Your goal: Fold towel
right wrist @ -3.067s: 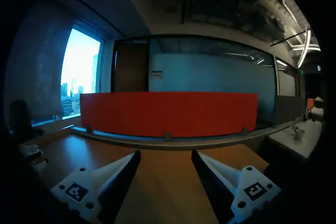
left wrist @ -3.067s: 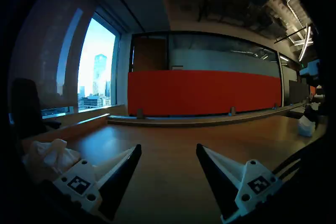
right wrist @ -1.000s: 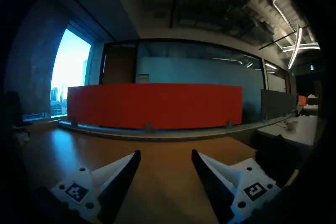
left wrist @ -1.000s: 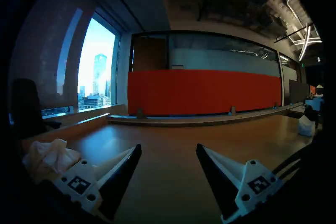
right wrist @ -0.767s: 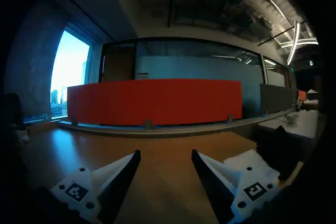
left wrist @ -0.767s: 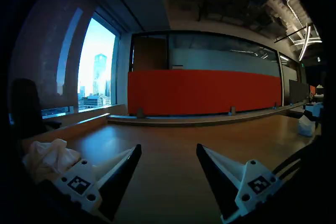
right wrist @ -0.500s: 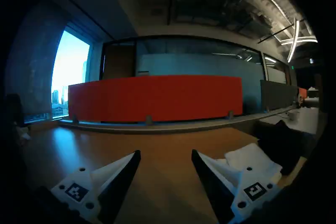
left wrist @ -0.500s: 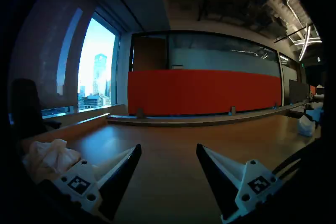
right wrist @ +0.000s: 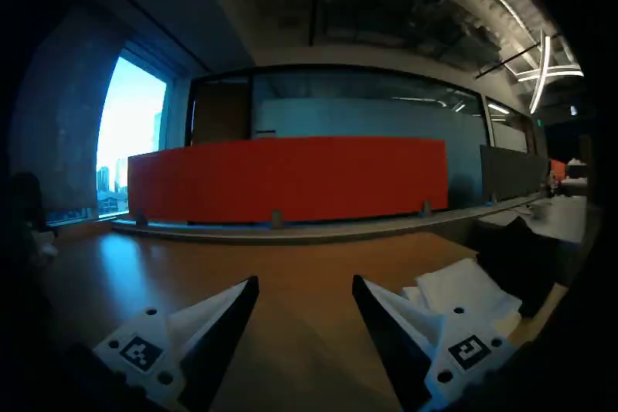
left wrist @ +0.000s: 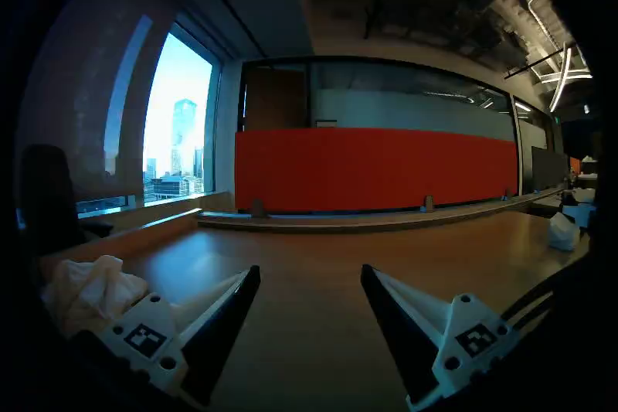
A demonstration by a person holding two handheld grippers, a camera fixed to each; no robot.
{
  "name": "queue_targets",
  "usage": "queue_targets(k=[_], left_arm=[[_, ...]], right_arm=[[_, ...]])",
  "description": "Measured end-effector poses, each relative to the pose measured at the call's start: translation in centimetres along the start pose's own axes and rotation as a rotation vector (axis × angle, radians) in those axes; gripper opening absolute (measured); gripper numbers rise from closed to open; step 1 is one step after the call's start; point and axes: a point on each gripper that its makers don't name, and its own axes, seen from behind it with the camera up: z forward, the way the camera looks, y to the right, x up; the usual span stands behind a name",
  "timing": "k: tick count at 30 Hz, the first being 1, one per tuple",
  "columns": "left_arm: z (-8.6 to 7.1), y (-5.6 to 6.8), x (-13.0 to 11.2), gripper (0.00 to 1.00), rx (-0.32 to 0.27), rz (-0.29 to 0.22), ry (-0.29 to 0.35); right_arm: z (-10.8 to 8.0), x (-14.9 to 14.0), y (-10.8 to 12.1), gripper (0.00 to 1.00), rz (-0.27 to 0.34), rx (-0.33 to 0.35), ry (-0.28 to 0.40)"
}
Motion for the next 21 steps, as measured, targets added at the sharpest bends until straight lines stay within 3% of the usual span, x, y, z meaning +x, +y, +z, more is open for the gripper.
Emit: queue_targets(k=[21], left_arm=[[0.00,0.06,-0.03,0.97,0.000,0.000,0.000]], right_arm=[[-0.37,-0.16,-0.54,0.94,-0.035,0.000,0.006]])
